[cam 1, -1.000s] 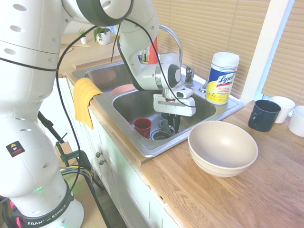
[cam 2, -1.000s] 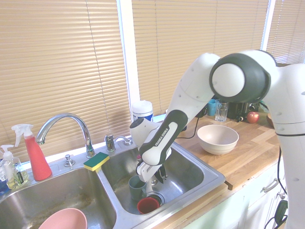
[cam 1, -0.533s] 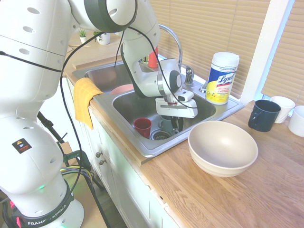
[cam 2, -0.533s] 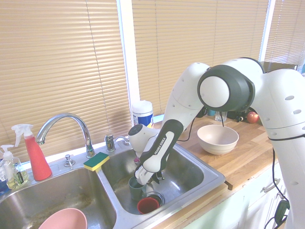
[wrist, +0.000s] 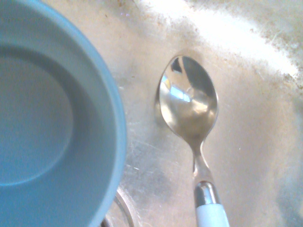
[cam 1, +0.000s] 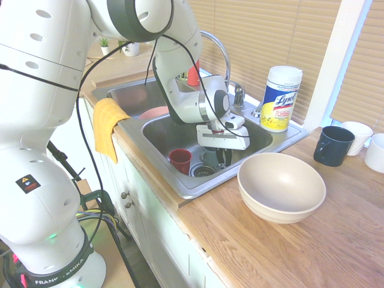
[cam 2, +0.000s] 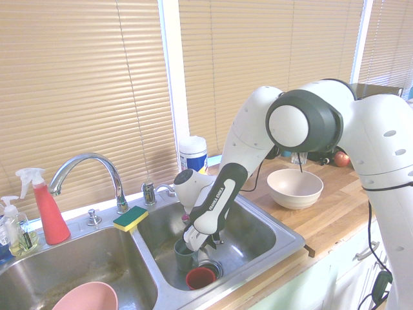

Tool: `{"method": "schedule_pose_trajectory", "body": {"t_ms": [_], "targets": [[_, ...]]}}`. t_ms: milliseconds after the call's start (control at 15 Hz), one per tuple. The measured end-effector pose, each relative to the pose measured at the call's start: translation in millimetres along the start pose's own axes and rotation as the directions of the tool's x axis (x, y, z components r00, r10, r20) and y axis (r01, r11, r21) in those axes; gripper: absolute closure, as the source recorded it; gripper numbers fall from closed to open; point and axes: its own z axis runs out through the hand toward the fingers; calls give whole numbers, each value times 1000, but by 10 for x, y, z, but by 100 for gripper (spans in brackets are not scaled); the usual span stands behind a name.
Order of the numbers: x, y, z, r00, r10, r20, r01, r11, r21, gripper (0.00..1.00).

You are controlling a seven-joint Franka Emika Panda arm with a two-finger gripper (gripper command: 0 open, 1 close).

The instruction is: Put the spoon into the sink

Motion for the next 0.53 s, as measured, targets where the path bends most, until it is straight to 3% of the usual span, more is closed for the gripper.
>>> {"method": "schedule_pose_trajectory", "body": {"t_ms": [533], "targets": [[29,57,-42,1000,6,-14,-6,1000,9,0]]}}
